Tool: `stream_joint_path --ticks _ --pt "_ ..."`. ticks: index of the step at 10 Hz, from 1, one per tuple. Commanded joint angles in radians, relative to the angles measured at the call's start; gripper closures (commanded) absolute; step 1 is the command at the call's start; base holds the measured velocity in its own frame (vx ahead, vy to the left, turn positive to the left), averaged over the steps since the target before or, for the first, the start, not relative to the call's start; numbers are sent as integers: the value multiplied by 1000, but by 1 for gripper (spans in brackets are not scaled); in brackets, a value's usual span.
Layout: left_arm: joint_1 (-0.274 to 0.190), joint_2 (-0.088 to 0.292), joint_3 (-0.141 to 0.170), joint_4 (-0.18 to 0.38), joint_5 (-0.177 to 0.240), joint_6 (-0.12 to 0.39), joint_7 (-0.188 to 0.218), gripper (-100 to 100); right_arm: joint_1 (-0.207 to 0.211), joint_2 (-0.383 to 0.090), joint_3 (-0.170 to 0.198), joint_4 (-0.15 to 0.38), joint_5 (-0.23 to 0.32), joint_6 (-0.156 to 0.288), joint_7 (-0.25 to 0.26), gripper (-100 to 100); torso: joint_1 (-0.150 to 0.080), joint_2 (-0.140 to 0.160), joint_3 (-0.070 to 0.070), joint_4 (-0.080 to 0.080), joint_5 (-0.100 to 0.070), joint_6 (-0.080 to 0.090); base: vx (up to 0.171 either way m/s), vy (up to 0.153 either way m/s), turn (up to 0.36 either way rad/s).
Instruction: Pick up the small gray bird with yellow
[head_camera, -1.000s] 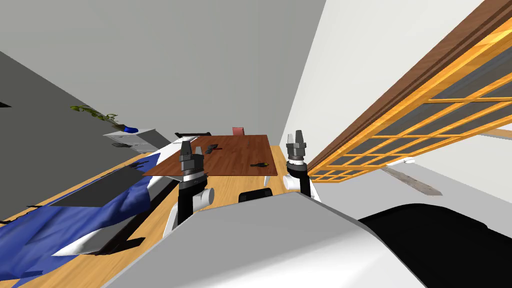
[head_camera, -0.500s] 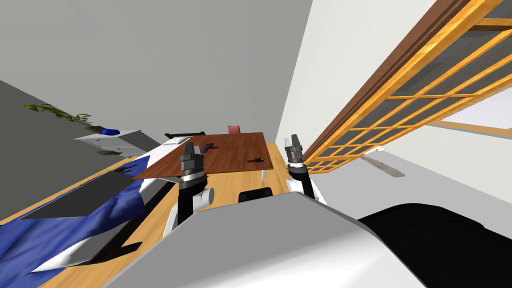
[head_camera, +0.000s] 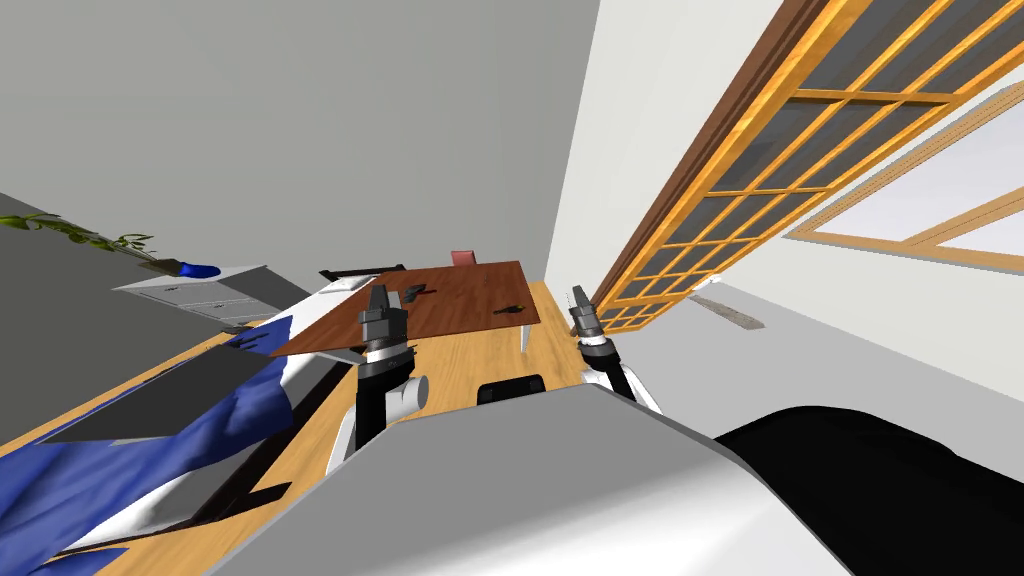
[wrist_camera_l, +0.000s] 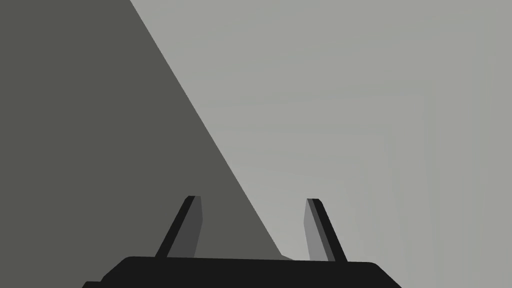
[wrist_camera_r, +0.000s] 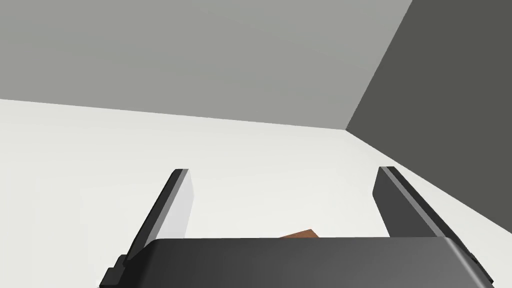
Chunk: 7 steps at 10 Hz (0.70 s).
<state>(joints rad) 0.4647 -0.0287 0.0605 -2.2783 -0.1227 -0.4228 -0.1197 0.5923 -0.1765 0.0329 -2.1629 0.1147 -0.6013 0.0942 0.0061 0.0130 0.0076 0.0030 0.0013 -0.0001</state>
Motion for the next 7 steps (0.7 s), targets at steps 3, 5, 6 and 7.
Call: stream_joint_path --ticks 3,5,6,7 --pt "0 0 0 0 0 0 0 0 54 -32 -7 102 40 5 10 -100 1 -5 -2 -1 0 0 -115 80 23" --pt "0 0 0 0 0 0 0 0 79 -48 -13 148 58 11 12 -100 0 -6 -4 -1 0 -1 -91 60 75" --pt "0 0 0 0 0 0 0 0 106 -64 -20 172 78 18 15 -100 -1 -7 -4 -1 0 0 -65 58 87" --pt "0 0 0 0 0 0 0 0 106 -64 -20 198 78 18 15 -100 -1 -8 -5 -2 0 0 -45 44 64"
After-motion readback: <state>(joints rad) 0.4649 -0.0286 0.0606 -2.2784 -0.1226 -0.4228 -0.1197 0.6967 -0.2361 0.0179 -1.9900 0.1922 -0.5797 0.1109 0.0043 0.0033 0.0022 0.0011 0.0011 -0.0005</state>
